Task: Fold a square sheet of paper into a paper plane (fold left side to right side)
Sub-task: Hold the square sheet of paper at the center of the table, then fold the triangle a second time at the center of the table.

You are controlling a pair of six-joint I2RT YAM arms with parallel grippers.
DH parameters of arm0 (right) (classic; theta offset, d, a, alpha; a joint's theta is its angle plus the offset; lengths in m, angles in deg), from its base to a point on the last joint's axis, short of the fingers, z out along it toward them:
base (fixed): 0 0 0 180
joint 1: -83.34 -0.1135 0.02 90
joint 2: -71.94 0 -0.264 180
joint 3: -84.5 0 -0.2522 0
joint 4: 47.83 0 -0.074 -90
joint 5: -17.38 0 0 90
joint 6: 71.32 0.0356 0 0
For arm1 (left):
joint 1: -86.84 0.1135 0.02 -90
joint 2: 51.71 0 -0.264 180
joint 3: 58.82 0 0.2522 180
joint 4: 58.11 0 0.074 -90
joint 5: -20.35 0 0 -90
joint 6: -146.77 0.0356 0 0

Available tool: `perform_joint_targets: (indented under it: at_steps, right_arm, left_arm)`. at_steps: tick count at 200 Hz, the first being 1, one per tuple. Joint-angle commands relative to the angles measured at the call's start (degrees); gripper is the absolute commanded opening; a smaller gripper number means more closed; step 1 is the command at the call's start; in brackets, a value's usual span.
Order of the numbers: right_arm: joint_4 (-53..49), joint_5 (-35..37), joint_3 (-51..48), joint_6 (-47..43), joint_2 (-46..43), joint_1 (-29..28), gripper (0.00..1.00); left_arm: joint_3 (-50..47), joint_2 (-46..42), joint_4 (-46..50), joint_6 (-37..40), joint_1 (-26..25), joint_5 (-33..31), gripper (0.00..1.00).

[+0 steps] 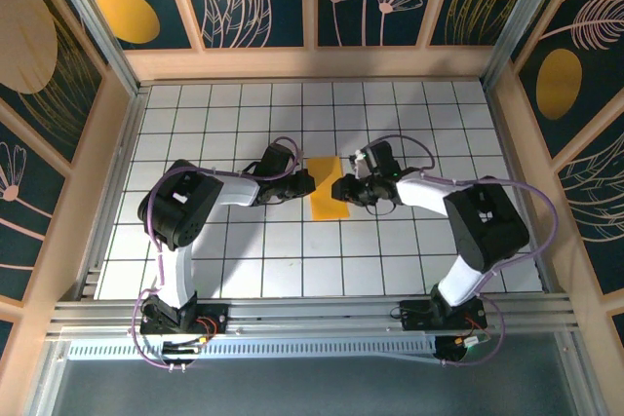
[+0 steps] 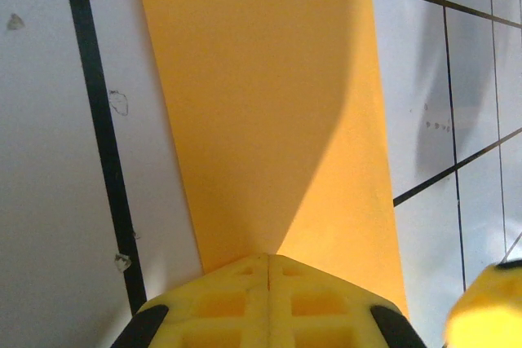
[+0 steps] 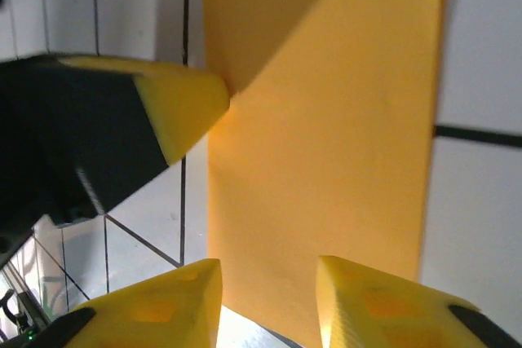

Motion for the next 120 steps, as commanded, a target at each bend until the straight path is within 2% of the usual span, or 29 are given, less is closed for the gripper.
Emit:
perform_joint_targets:
  at_steps: [1,21,50,120]
  right_arm:
    - [-3.46,-1.03,0.06,-2.43,-3.04,3.80,0.40]
    - [-4.50,-2.46,-2.09,-3.18,-3.84,6.79,0.48]
    - [-5.95,-4.63,-4.05,-4.06,-3.81,8.03,0.52]
    - [-4.75,-8.02,-3.60,-2.89,0.18,5.68,0.45]
  left_arm:
    - [-1.78,0.78,3.59,1.27,0.04,-1.66,0.00]
    - [-1.68,0.87,3.68,1.34,0.06,-1.65,0.00]
    - [-1.72,0.81,3.71,1.30,0.04,-1.57,0.00]
    - [-1.81,0.83,4.05,1.56,0.06,-1.74,0.00]
